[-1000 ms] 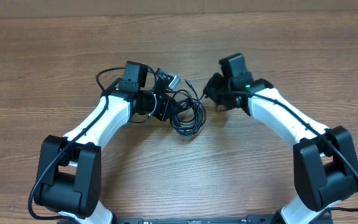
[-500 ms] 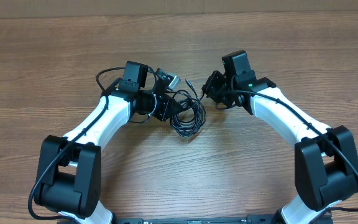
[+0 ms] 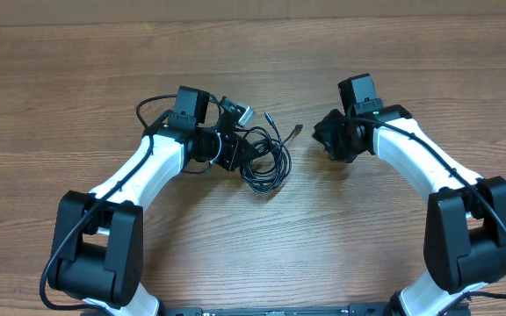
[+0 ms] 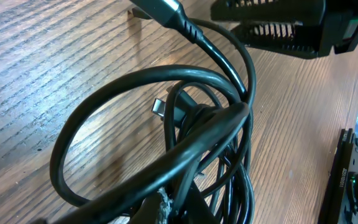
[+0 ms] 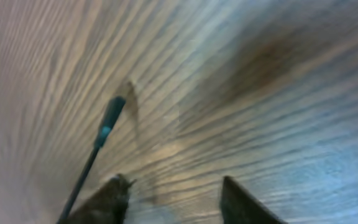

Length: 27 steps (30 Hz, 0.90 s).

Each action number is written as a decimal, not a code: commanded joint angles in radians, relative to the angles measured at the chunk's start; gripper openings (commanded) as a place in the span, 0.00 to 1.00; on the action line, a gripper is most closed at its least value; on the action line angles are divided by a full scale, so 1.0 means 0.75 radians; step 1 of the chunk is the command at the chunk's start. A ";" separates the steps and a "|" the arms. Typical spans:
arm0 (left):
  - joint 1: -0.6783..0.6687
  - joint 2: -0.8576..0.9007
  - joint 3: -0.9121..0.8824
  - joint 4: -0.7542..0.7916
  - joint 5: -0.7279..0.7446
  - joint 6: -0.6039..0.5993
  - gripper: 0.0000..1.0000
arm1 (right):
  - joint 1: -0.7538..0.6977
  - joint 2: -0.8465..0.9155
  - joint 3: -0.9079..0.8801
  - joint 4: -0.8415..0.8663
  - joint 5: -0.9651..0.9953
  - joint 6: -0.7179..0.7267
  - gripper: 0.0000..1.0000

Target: Untangle cables

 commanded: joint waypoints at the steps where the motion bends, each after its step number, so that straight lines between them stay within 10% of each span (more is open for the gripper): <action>1: 0.005 -0.030 0.027 0.002 0.050 0.036 0.04 | 0.011 -0.008 0.001 0.049 -0.062 0.016 0.59; 14: 0.005 -0.030 0.027 0.002 0.055 0.036 0.04 | 0.098 -0.008 0.001 0.160 -0.139 0.212 0.53; 27: 0.005 -0.030 0.027 0.006 0.116 0.037 0.04 | 0.109 -0.008 0.001 0.199 -0.090 0.165 0.04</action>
